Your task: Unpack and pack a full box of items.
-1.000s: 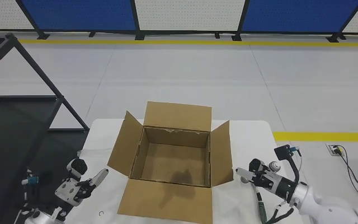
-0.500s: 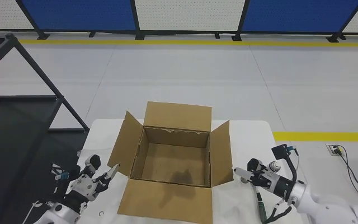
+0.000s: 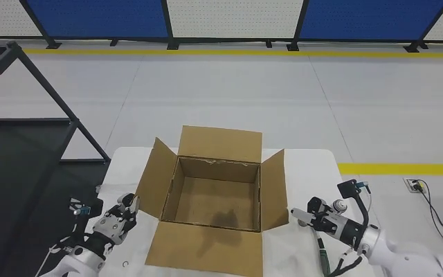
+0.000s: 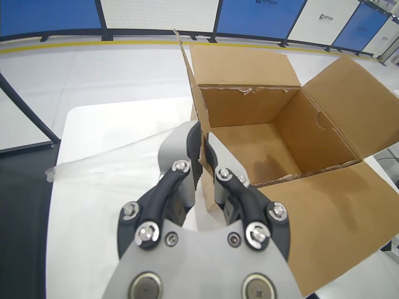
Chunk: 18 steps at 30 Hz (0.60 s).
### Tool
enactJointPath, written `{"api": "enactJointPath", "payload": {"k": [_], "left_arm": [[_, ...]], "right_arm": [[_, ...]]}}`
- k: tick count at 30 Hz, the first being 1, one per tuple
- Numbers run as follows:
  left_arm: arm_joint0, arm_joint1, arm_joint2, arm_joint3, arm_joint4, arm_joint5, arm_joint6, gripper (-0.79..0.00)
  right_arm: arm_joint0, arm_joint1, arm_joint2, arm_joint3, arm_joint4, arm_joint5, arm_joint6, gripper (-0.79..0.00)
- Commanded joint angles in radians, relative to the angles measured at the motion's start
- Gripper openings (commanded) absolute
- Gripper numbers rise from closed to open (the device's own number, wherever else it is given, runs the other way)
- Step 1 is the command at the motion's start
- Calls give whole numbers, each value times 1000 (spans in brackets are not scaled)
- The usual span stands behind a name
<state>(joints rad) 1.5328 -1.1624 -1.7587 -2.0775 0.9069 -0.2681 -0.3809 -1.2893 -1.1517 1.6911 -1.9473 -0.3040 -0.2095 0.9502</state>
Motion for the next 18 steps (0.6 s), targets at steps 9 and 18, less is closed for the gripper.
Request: {"api": "enactJointPath", "payload": {"k": [9, 18], "left_arm": [[73, -1, -45, -41, -43, 35, 37, -785], [131, -3, -69, -70, -82, 42, 61, -785]], "right_arm": [[16, 12, -19, 14, 7, 3, -6, 0], [36, 21, -43, 29, 12, 2, -11, 0]]}}
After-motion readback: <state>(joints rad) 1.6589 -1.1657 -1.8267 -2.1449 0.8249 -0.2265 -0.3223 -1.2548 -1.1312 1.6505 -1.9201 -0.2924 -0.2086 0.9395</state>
